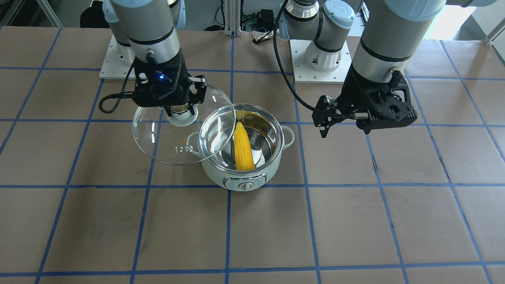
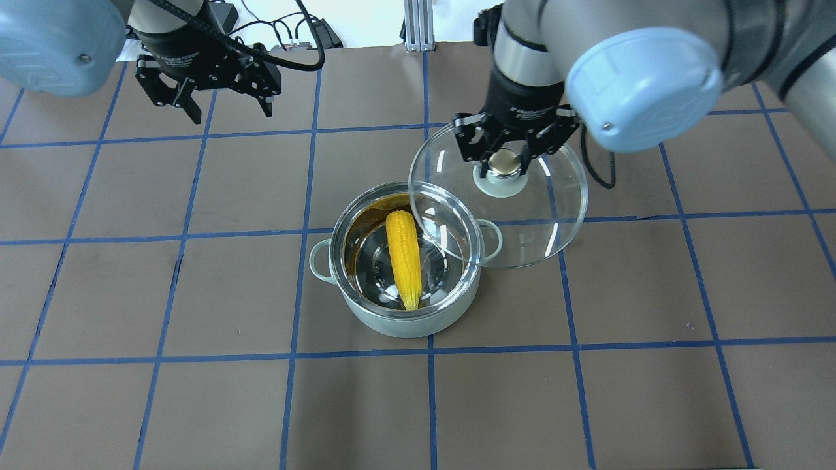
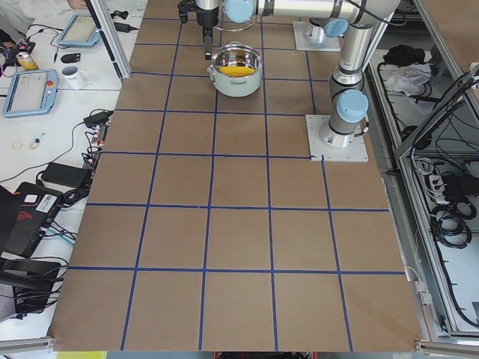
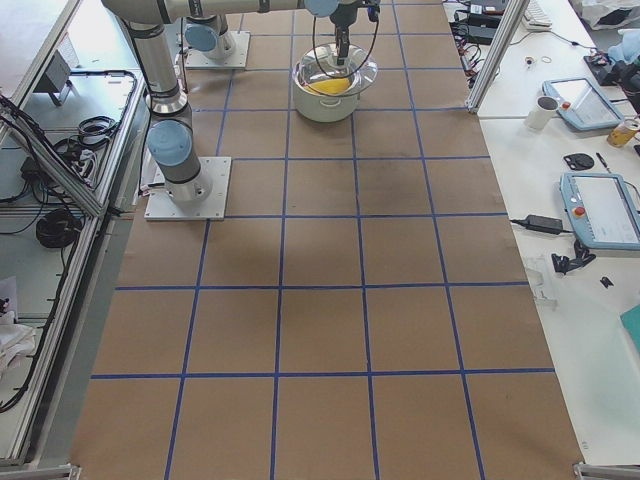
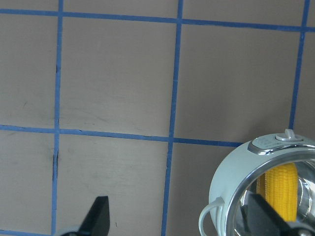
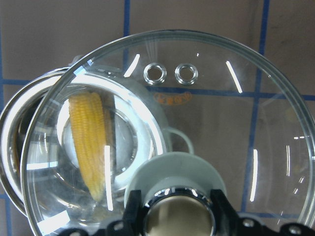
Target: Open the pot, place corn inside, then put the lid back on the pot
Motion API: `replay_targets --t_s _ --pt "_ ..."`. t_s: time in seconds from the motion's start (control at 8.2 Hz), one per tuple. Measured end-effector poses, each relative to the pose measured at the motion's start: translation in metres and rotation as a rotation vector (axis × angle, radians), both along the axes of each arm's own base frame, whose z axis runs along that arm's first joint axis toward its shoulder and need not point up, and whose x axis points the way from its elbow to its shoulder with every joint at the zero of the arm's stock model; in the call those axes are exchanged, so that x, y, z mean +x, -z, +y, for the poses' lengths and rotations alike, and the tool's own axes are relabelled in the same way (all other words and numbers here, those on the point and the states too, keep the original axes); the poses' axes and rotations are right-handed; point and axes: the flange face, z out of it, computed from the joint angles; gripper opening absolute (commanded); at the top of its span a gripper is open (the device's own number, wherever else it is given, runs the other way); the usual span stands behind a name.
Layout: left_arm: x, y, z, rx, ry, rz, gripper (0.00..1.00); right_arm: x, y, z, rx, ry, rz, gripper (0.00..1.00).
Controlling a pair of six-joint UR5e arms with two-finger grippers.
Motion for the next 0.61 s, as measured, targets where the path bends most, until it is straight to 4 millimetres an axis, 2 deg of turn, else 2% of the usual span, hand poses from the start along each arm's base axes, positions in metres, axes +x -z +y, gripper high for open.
replay_targets --t_s 0.24,0.37,0.61 --pt "0.02 -0.005 -0.003 -0.01 -0.035 -0.005 1.0 0.068 0.025 0.015 -0.011 0.03 -0.007 0.0" --pt "0.023 -0.007 -0.003 -0.014 -0.04 -0.004 1.0 0.091 0.037 0.018 -0.019 0.049 -0.013 0.0" --pt "0.023 -0.013 0.0 -0.027 -0.041 0.002 1.0 0.123 0.064 0.023 -0.013 0.094 -0.004 0.0"
